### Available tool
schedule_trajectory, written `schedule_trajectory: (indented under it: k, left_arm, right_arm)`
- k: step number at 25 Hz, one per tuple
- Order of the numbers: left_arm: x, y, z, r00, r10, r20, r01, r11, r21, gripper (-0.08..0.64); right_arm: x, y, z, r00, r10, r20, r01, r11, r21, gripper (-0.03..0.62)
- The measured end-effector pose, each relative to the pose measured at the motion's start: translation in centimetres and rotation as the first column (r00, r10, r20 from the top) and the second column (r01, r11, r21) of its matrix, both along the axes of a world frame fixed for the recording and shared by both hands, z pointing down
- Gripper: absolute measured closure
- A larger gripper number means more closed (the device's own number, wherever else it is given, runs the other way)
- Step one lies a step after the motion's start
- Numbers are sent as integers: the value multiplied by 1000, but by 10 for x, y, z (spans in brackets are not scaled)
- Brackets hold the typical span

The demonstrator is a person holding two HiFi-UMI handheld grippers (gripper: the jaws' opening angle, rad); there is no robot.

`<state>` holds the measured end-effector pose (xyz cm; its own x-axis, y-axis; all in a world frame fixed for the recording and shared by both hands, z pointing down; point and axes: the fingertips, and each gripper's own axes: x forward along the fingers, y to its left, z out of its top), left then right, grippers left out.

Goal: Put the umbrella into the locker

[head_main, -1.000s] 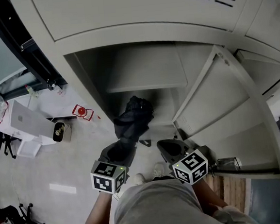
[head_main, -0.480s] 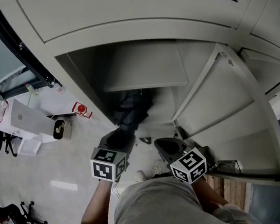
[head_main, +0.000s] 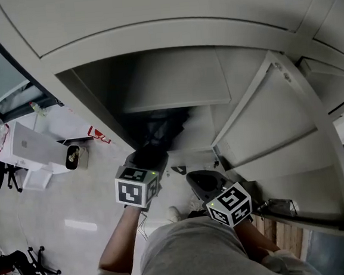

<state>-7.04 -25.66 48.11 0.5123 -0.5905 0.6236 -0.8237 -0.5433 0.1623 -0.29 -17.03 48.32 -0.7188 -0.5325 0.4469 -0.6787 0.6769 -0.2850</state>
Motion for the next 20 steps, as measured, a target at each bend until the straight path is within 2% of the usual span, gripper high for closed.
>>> schedule_trajectory:
  k: [20]
  left_arm:
    - [26,-34,27,992,54,117,-47,997,-63,350]
  right_arm:
    - [0,3,10,1000,-3,22,4,999,-34,563]
